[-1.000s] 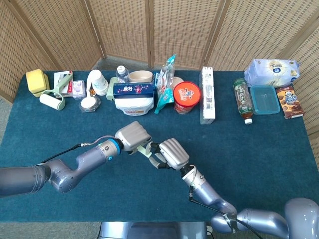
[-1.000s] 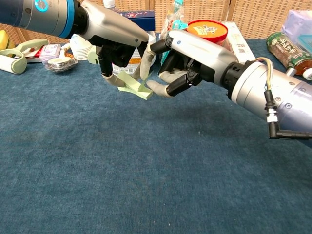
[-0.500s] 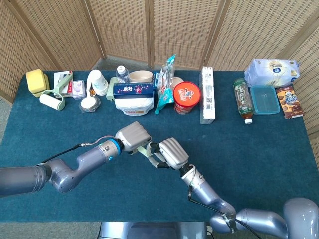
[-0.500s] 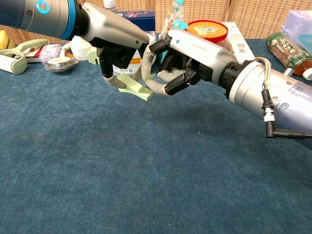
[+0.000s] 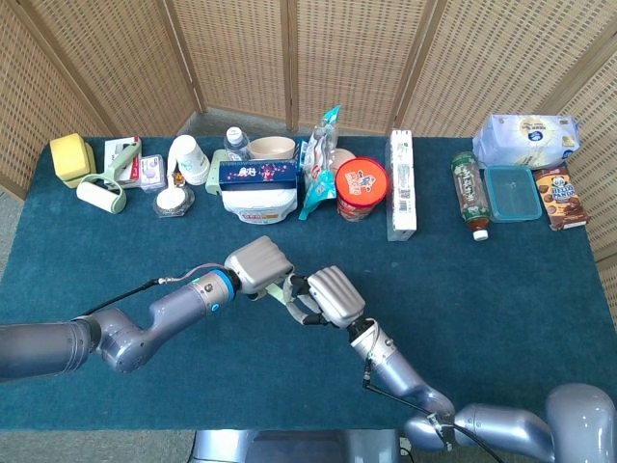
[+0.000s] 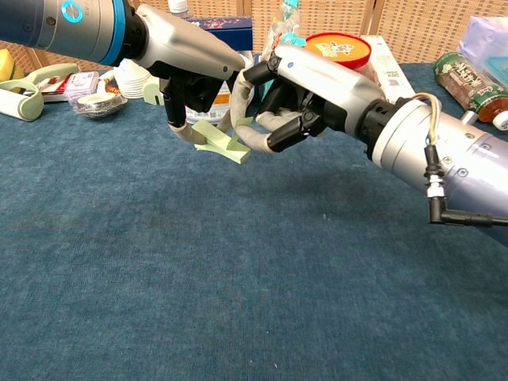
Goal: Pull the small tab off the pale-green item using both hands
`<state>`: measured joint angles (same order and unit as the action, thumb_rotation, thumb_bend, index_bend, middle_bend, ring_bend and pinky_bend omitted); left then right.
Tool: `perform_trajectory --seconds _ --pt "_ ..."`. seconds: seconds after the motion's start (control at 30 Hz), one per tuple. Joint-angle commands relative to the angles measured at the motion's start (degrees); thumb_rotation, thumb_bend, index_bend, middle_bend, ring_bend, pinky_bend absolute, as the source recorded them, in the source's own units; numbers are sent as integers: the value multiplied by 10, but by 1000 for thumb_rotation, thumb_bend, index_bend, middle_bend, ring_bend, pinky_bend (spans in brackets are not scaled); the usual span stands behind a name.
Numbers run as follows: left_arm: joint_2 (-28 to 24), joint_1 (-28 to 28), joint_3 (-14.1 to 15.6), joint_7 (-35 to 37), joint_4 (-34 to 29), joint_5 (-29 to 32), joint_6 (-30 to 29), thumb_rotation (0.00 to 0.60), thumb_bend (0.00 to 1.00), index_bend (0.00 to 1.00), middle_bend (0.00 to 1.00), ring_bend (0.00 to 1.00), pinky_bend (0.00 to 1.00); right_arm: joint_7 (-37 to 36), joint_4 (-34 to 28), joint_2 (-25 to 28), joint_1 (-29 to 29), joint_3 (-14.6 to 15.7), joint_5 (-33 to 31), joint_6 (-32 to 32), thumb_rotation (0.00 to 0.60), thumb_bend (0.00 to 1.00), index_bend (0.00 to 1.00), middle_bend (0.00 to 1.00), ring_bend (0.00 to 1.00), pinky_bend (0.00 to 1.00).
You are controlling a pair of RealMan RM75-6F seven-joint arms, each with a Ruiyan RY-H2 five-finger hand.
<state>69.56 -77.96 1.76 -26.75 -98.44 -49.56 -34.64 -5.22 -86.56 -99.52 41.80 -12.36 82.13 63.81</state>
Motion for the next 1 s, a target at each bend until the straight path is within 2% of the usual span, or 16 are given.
perform_trajectory --seconds 0.03,0.37,1.0 --pt "0 0 1 0 0 0 0 600 380 592 1000 1000 1000 -1 0 0 0 0 0 1 600 497 672 1000 1000 925" --pt "-2 4 6 2 3 0 0 600 379 593 1000 1000 1000 -5 -6 7 -5 1 4 8 600 528 727 1000 1000 925" --pt "-17 29 21 14 9 -3 -6 600 380 593 1000 1000 1000 -9 -11 29 -20 6 3 19 600 539 750 1000 1000 925"
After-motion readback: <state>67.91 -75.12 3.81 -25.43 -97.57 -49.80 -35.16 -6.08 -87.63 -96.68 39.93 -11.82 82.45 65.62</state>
